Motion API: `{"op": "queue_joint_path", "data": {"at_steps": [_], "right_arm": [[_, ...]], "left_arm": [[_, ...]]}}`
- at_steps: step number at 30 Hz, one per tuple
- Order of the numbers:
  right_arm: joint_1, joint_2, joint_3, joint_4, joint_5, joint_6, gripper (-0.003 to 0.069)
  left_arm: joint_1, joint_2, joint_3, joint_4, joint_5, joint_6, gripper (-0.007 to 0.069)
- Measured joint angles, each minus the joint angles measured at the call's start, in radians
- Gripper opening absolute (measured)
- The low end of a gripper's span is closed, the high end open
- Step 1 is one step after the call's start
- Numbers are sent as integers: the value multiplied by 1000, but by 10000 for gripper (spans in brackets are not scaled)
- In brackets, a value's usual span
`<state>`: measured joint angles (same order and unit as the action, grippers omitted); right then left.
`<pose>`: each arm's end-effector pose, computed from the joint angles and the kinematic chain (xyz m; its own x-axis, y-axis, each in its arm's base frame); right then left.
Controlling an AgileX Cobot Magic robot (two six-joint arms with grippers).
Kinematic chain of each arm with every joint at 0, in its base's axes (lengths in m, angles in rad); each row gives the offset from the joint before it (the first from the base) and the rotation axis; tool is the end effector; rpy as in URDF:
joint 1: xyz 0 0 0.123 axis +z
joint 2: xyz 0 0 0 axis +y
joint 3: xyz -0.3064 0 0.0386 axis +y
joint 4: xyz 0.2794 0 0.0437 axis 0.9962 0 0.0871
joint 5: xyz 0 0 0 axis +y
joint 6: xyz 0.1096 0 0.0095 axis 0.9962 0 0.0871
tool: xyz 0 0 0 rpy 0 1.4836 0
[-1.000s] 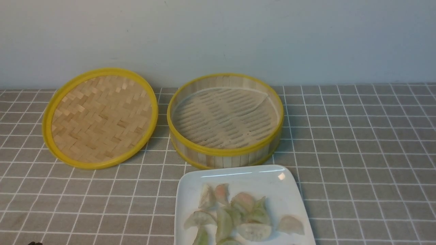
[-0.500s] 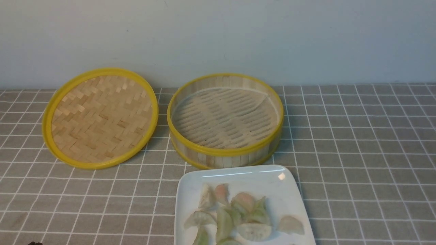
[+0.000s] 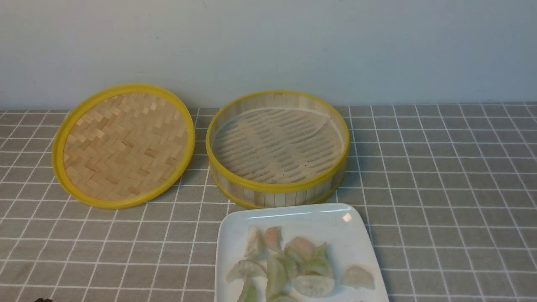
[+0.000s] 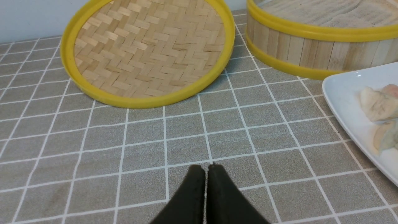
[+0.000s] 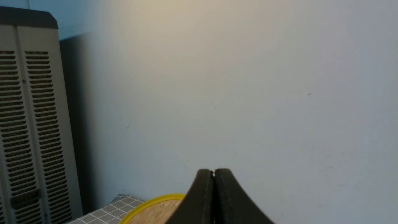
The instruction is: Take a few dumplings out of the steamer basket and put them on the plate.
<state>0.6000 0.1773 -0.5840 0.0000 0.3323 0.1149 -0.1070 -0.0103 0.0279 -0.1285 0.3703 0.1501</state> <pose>0.0438 0.0300 0.3833 0.0672 0.1849 -0.9805 -0.5761 0.8095 0.1132 0.0774 -0.0135 0.1649 -0.2872 0.0612 -0.9559 0.1595 0.9871 0.0153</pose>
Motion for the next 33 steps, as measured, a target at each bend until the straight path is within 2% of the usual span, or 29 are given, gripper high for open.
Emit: {"op": "queue_joint_path", "data": {"at_steps": [5, 13, 17, 24, 33], "right_arm": [[-31, -16, 26, 0, 24, -2, -15], [-388, -22, 215, 0, 31, -19, -15], [-523, -31, 382, -6, 41, -23, -15], [-592, -166, 591, -51, 62, -23, -15], [-620, -189, 603, -53, 55, -23, -15]], "left_arm": [[0, -1, 0, 0, 0, 0, -5], [0, -1, 0, 0, 1, 0, -5], [0, -1, 0, 0, 1, 0, -5], [0, -1, 0, 0, 1, 2, -5], [0, -1, 0, 0, 1, 2, -5]]}}
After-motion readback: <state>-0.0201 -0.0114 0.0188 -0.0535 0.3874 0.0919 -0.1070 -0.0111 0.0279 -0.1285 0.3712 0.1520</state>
